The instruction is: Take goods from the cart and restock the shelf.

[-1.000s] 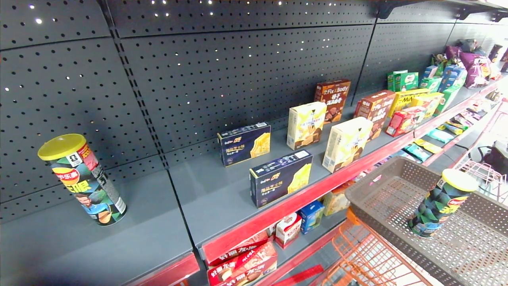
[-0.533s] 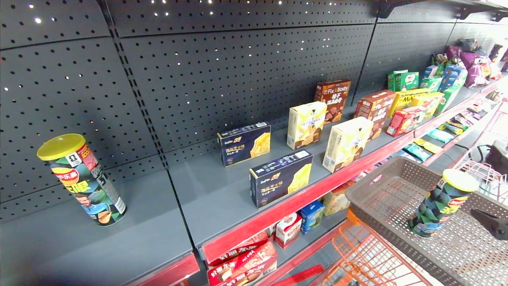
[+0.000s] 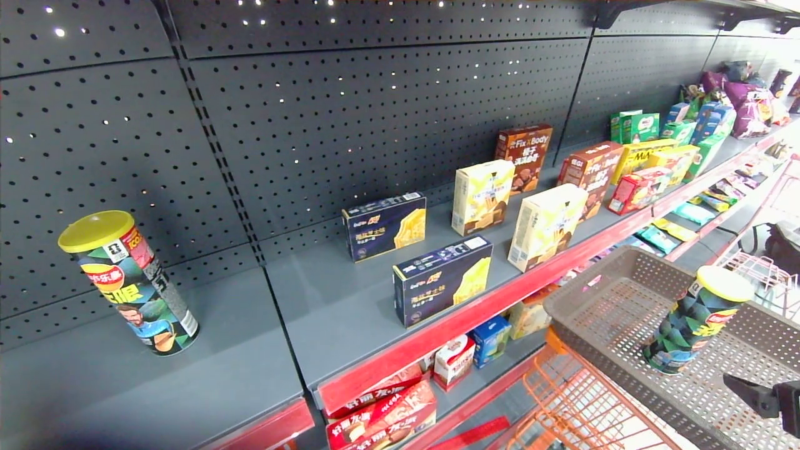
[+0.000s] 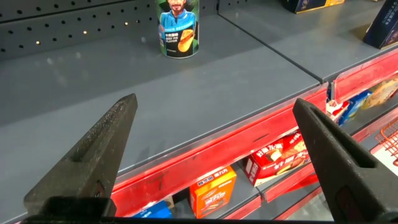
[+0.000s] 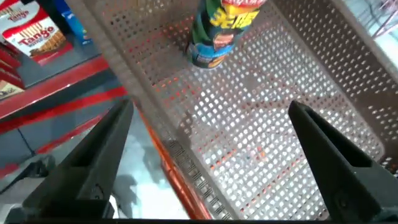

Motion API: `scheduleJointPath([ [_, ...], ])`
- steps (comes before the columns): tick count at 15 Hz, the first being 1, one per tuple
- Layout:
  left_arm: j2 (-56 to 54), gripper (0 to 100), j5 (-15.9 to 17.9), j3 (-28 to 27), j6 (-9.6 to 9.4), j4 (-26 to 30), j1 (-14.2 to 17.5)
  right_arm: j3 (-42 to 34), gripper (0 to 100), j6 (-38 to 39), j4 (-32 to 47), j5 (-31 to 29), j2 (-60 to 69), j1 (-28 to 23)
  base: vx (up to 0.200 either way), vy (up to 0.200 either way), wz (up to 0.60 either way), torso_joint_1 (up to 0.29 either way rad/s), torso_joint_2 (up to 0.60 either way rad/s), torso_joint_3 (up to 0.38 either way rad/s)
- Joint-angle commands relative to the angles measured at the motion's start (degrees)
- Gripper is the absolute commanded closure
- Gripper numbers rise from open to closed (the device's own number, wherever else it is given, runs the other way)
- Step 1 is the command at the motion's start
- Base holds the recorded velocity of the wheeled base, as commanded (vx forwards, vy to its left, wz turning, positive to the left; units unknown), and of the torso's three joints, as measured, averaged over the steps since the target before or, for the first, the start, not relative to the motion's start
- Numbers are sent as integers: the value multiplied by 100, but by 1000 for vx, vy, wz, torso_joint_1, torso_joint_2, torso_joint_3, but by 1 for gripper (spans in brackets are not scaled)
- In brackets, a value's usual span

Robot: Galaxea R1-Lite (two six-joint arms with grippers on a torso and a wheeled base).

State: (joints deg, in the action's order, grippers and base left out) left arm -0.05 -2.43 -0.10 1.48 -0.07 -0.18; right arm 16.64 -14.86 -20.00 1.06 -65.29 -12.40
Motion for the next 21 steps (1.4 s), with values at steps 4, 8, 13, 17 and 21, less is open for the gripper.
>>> scheduleJointPath([
  [4, 5, 0, -4, 1, 2, -1, 1, -73, 0, 115, -337, 26, -405, -8, 0, 0, 0, 0, 0, 0],
  [8, 5, 0, -4, 1, 2, -1, 1, -126, 0, 124, -1427, 26, -1425, -210, 0, 0, 0, 0, 0, 0],
  [13, 5, 0, -4, 1, 2, -1, 1, -73, 0, 335, -2227, 26, -2102, -290, 0, 0, 0, 0, 0, 0],
  [17, 5, 0, -4, 1, 2, -1, 1, -47, 0, 387, -2631, 105, -2515, -290, 0, 0, 0, 0, 0, 0],
  [21, 5, 0, -4, 1, 2, -1, 1, 120, 0, 387, -2719, 105, -2849, -290, 0, 0, 0, 0, 0, 0],
])
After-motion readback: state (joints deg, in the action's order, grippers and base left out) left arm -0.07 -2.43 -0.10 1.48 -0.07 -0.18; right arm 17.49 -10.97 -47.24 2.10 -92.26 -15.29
